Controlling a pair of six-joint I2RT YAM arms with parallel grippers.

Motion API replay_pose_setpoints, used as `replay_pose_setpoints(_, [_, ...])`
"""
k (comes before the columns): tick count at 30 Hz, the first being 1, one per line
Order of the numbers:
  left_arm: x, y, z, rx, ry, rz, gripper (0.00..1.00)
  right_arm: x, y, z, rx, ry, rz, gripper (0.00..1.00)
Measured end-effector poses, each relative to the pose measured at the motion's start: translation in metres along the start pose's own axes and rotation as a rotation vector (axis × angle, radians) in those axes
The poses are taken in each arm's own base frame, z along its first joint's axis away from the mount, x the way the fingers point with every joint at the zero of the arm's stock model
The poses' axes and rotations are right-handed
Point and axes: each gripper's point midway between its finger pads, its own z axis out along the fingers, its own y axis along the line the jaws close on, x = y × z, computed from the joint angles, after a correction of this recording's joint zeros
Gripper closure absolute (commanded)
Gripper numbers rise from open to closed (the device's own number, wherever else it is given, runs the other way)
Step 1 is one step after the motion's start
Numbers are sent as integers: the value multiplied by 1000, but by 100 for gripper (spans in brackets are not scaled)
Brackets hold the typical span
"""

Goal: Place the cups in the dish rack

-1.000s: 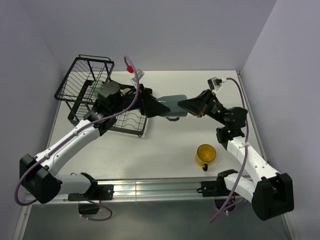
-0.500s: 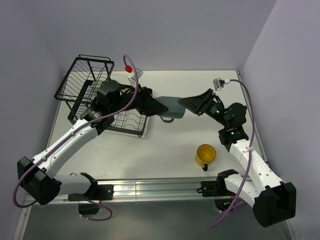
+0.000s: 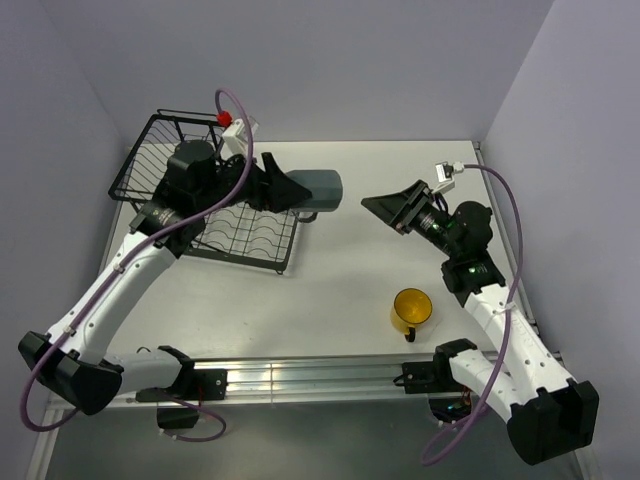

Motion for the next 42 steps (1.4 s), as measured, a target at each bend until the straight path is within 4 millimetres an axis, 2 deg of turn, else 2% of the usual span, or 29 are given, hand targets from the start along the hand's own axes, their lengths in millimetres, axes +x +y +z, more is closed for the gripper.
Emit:
replay_pose_setpoints(5, [-25, 28, -5, -225, -28, 39, 100, -6, -12, -4, 100, -27, -41, 47])
replay_pose_setpoints(7, [-32, 50, -4, -344, -34, 55, 100, -9, -14, -5, 127, -35, -59, 47])
replay_pose_setpoints(9, [-31, 74, -3, -450, -13, 61, 100, -12, -16, -7, 153, -41, -78, 47])
replay_pose_setpoints(13, [-12, 130, 3, -667, 80, 60, 100, -12, -22, -8, 187, -34, -100, 47])
replay_pose_setpoints(16, [13, 174, 5, -821, 181, 56, 100, -8, -30, -7, 210, -18, -101, 47])
replay_pose_setpoints(20, [39, 210, -1, -971, 294, 54, 100, -3, -40, -7, 240, 6, -96, 47])
replay_pose_setpoints(30, [29, 240, 0, -1129, 333, 108, 100, -1, -42, -7, 246, 19, -96, 47])
replay_pose_setpoints(42, [55, 277, 10, -1208, 445, 106, 100, 1, -44, -6, 247, 32, -98, 47])
